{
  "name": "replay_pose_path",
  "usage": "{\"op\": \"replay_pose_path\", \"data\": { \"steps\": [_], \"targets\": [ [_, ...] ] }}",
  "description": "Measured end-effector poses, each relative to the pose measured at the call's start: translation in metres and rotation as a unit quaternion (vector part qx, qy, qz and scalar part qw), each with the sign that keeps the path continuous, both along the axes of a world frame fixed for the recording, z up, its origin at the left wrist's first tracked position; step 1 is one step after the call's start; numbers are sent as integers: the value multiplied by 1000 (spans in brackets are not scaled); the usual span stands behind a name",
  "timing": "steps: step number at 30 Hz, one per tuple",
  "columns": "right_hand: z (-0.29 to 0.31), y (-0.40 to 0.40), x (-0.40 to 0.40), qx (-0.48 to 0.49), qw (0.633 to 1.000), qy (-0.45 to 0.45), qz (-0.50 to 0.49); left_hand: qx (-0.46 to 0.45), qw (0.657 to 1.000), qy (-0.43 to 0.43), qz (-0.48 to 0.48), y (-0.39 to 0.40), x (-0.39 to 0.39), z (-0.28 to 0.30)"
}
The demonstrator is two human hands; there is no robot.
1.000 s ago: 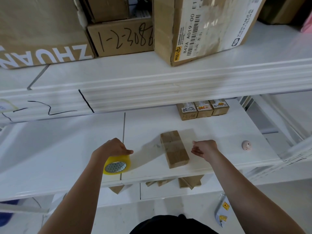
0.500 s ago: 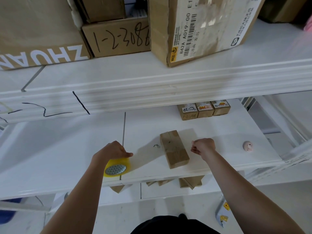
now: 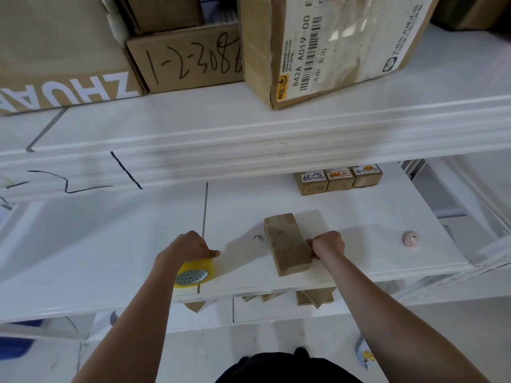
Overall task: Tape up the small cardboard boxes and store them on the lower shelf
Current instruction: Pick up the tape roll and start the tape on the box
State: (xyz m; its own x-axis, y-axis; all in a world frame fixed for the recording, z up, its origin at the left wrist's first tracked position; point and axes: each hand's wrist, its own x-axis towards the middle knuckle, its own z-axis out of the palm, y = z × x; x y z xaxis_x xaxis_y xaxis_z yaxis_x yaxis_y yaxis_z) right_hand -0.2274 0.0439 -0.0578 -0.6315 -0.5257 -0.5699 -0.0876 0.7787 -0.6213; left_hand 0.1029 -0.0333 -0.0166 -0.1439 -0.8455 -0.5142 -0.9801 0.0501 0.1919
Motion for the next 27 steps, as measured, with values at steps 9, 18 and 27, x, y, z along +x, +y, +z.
{"op": "replay_pose_path", "data": {
  "steps": [9,18,27],
  "targets": [
    [8,-1,12,-43,990,112,72,-2,1000,8,6,5,2,6],
    [25,3,36,-13,968,162,191,5,1000,12,3,9,3,12],
    [25,6,44,-55,963,205,164,7,1000,5,-13,9,1,14]
  ]
}}
